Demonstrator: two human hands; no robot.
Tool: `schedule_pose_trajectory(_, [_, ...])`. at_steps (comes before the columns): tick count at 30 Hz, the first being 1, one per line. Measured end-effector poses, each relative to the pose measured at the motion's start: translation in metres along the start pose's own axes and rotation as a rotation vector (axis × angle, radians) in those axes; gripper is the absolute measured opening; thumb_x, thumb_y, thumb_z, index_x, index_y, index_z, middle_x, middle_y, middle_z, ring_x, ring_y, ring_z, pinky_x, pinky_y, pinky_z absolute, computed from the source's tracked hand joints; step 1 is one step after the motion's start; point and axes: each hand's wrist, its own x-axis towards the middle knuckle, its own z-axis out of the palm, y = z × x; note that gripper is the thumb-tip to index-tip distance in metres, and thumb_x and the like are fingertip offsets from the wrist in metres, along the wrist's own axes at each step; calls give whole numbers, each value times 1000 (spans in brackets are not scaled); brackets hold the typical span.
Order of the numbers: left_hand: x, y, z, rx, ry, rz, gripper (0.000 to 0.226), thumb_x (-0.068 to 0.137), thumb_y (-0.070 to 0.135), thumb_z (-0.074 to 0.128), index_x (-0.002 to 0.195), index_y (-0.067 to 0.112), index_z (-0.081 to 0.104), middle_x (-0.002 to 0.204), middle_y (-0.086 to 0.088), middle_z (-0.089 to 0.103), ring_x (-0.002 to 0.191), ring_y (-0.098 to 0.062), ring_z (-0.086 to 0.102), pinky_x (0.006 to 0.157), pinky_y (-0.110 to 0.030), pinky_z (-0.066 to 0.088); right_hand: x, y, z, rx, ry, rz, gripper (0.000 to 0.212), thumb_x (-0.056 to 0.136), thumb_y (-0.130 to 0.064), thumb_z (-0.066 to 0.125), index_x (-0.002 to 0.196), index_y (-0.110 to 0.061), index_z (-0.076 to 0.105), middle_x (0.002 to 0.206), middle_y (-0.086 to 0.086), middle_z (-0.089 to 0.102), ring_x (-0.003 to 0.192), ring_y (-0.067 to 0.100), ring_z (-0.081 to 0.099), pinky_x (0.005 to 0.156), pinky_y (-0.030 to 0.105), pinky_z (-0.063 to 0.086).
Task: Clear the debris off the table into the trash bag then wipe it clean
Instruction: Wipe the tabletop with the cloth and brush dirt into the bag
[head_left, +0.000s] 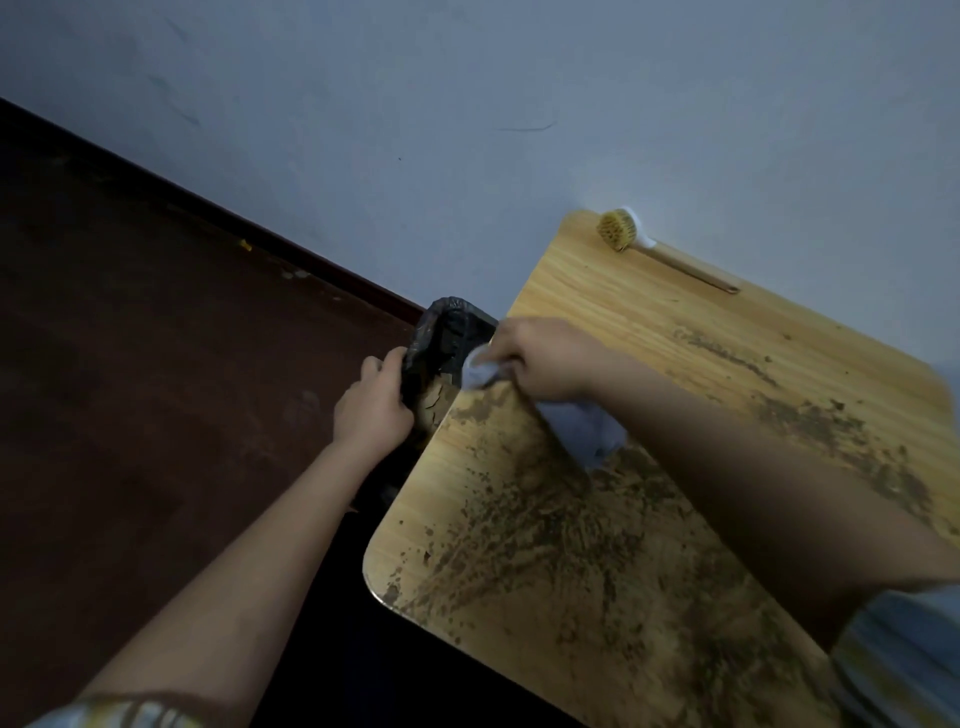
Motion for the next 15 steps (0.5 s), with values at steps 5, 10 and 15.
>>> schedule_pose_trajectory(5, [-9,-6,2,8,7,-18,64,87,5,48,145,22,26,131,-14,39,95,-42,54,68,-36,34,5,6,2,-10,24,335,29,80,10,41,72,-18,40,63,6,26,59,22,23,58,35,17])
schedule_pose_trajectory(10, [-12,-11,1,13,7,-22,65,88,5,48,146,21,25,132,-15,38,95,-43,54,67,-37,35,5,-14,11,-72,3,190,41,74,11,44,64,-17,16,64,5,13,58,18,10,57,33,11])
schedule_pose_trajectory(15, [-16,-11,2,5,6,-17,64,86,4,48,145,21,27,131,-15,39,95,-43,54,68,-37,34,-8,-28,21,-153,3,-23,27,73,7,45,70,-14,27,66,4,15,60,20,12,56,32,11])
